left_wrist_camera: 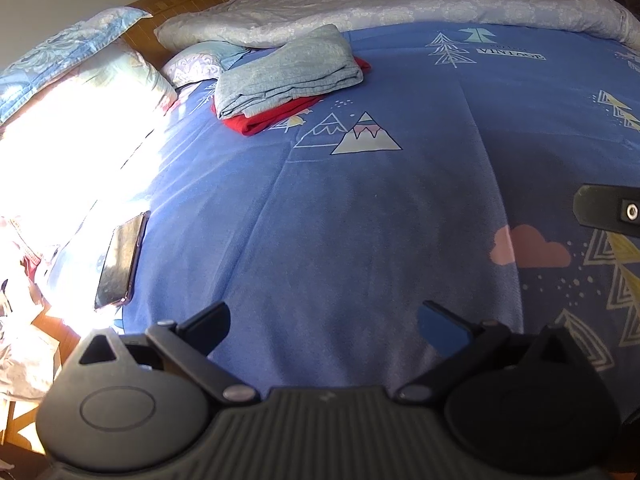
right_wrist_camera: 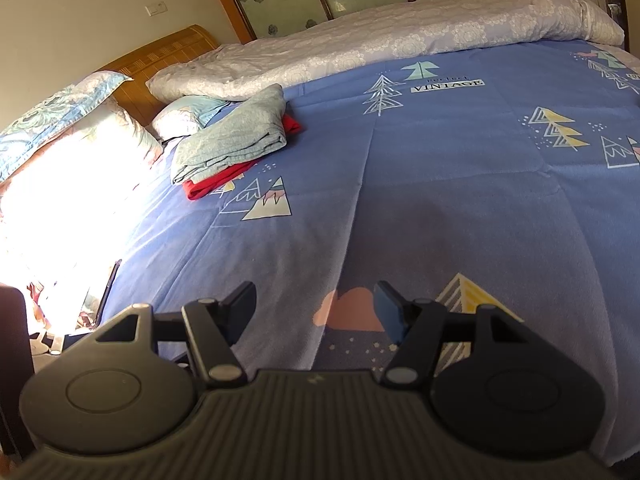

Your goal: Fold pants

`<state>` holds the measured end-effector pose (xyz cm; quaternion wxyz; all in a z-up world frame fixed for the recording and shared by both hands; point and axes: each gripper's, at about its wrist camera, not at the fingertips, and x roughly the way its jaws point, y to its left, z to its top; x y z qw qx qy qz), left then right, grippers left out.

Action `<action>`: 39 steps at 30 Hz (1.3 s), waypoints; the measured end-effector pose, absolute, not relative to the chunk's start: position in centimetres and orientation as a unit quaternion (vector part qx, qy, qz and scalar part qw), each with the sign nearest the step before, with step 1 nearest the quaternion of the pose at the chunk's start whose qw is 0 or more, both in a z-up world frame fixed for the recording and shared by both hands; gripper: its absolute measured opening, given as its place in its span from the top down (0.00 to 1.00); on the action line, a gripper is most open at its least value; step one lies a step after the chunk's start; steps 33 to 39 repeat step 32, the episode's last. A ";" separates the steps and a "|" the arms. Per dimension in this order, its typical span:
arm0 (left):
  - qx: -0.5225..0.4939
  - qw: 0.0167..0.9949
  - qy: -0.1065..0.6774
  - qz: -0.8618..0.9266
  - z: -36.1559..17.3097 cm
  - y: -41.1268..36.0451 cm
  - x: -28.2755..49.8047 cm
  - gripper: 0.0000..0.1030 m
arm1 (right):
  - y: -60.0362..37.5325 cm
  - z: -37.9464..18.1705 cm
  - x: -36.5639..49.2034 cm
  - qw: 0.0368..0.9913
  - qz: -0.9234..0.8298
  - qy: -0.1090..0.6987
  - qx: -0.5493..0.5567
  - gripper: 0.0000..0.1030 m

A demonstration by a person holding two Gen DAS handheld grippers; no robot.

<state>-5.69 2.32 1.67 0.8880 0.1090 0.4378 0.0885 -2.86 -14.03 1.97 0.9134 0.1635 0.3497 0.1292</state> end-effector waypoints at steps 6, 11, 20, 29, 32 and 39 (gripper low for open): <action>0.113 0.887 0.438 0.094 1.5 2.5 -5.7 0.00 | -14.0 2.0 -3.0 0.914 0.132 0.349 0.161 0.35; 0.114 0.886 0.438 0.094 1.4 2.5 -5.7 0.00 | -14.0 2.0 -3.0 0.914 0.131 0.349 0.161 0.35; 0.110 0.886 0.439 0.097 1.3 2.6 -5.7 0.00 | -14.0 2.0 -3.0 0.913 0.132 0.350 0.161 0.35; 0.110 0.889 0.434 0.097 1.3 2.6 -5.7 0.00 | -14.1 2.0 -3.0 0.913 0.132 0.350 0.162 0.35; 0.101 0.891 0.435 0.088 1.5 2.6 -5.6 0.00 | -14.1 2.0 -3.0 0.913 0.132 0.350 0.162 0.35; 0.101 0.891 0.435 0.088 1.5 2.6 -5.6 0.00 | -14.1 2.0 -3.0 0.913 0.132 0.350 0.162 0.35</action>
